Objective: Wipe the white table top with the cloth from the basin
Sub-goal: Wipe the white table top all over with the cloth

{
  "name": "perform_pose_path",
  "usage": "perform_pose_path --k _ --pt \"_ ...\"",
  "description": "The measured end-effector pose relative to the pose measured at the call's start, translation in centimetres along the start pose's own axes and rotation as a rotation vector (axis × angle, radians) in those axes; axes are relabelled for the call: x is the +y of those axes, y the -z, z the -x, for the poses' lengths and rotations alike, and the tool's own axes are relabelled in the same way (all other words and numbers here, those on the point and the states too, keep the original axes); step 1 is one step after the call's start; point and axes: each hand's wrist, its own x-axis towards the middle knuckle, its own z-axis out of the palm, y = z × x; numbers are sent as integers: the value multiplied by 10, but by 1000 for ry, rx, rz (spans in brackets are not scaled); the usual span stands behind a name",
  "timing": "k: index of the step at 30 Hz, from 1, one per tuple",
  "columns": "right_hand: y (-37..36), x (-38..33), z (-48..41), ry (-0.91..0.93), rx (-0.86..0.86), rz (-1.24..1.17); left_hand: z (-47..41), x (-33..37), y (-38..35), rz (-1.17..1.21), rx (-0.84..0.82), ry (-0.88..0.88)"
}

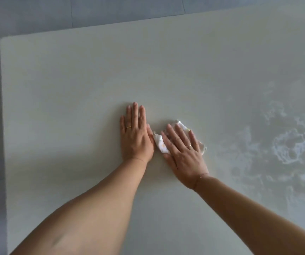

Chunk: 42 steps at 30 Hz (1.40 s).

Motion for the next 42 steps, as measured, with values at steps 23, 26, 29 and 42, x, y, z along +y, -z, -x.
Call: perform_pose_path --k 23,26,29,42 --pt "-6 28 35 -17 64 -29 86 4 7 -52 184 -123" --pt "2 59 50 -212 101 -42 150 18 1 -37 88 -120" --pt "1 58 57 -476 129 -96 173 31 -7 -56 27 -50" --pt "2 75 143 -225 70 -38 174 38 -11 -47 6 0"
